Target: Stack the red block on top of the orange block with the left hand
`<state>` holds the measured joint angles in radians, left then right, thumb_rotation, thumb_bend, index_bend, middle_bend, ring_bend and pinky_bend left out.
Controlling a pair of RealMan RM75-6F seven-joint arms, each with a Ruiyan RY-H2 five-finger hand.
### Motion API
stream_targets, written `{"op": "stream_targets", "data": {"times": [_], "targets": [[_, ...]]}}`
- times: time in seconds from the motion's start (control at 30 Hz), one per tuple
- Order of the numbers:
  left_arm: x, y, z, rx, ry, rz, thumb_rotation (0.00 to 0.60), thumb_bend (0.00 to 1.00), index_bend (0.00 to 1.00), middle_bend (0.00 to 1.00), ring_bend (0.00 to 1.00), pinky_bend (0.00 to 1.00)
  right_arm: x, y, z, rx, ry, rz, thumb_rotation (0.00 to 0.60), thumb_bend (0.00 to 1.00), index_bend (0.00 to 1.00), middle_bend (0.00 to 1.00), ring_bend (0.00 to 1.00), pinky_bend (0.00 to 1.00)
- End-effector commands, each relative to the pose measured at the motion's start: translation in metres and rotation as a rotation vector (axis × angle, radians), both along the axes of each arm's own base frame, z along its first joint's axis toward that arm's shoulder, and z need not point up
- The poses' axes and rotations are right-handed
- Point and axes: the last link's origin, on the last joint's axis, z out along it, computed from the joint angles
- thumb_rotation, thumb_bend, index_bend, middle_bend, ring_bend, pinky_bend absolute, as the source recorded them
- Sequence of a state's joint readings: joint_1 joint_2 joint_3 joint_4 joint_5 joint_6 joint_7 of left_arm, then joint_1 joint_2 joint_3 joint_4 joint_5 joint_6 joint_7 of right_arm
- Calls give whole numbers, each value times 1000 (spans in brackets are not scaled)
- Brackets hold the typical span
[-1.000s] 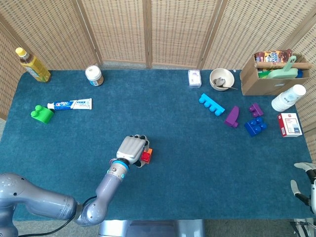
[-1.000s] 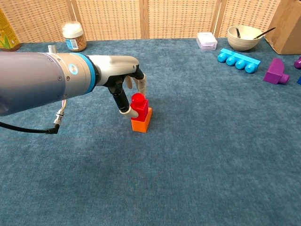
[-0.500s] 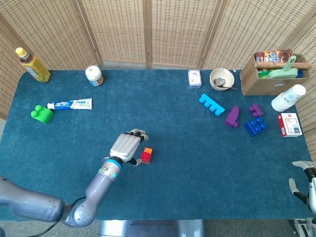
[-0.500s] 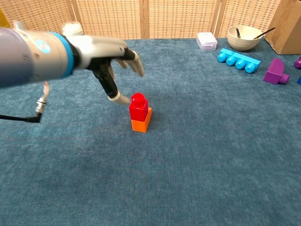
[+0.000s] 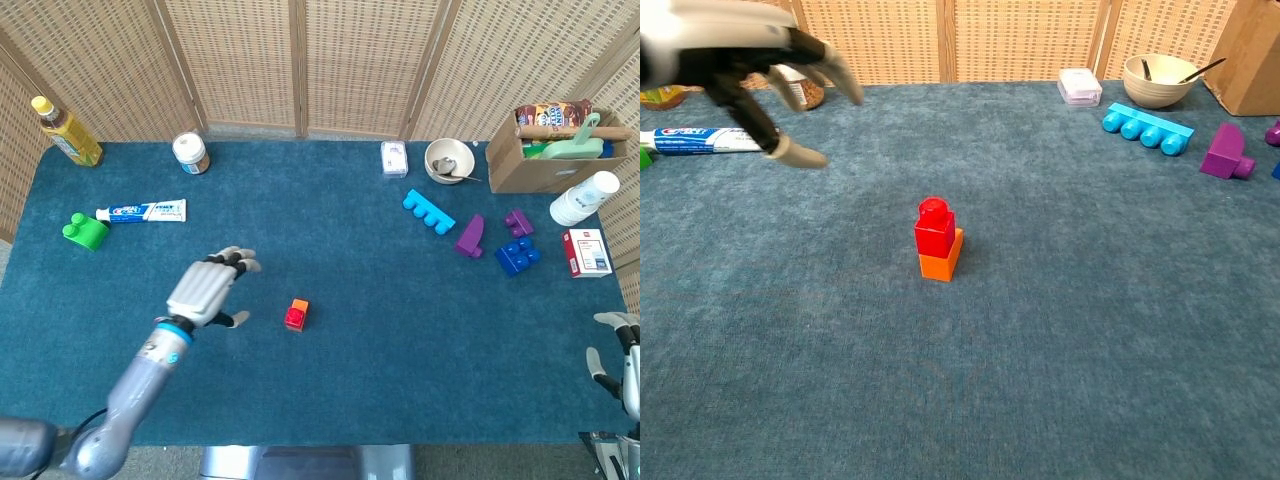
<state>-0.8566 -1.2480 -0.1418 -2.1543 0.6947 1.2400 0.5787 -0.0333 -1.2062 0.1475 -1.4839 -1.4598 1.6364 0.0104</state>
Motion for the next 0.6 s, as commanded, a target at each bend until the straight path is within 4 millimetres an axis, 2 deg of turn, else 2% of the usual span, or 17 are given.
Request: {"op": "stream_targets", "data": {"times": [0.03,0.23,0.6], "targets": [[-32,-19,20,45,-14,26,600,310,274,197,142,221,5,-7,0,-20,19,1,600,321,329,355,253,370],[-80,-43,40,135,-2,51,600,310,293,203,144,167,12,-13,-4,-16,51,4,599,321,328,353,235,370],[-158,-94,70,313,-4,97,600,310,311,217,144,177,18,-16,-13,-6,92,-6,599,320,329,348,205,340]]}}
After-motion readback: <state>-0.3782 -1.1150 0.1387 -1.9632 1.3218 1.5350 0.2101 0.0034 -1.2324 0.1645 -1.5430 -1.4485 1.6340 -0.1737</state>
